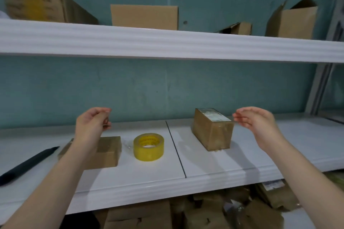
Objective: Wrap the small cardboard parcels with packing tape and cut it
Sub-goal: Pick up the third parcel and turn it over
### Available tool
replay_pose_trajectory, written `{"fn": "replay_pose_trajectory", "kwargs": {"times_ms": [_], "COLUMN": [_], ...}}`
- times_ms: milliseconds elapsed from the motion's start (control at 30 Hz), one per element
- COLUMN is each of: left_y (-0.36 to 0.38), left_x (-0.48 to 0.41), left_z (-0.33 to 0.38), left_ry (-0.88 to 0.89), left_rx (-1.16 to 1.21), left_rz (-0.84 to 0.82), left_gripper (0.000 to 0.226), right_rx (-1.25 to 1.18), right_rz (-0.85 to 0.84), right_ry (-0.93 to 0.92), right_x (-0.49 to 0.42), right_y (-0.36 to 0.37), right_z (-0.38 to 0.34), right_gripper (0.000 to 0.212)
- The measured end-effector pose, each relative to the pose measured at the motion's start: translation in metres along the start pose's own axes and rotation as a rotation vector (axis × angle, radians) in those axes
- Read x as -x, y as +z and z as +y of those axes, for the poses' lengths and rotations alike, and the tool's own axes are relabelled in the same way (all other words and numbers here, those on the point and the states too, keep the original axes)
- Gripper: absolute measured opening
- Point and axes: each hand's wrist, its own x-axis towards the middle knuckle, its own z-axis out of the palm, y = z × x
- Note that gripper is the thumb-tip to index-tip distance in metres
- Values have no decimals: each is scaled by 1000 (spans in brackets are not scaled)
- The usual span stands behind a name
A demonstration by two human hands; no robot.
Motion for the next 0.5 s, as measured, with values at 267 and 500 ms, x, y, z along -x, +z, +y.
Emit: {"fn": "replay_pose_trajectory", "kwargs": {"times_ms": [267, 500], "left_y": [33, 67], "left_x": [7, 11], "left_z": [-2, -13], "left_ry": [29, -1], "left_rx": [37, 37], "left_rz": [-113, -176], "left_gripper": [25, 26], "right_rx": [-21, 21], "right_rz": [151, 180], "right_ry": [64, 51], "right_x": [13, 4], "right_y": [-38, -54], "right_z": [13, 12], "right_gripper": [15, 15]}}
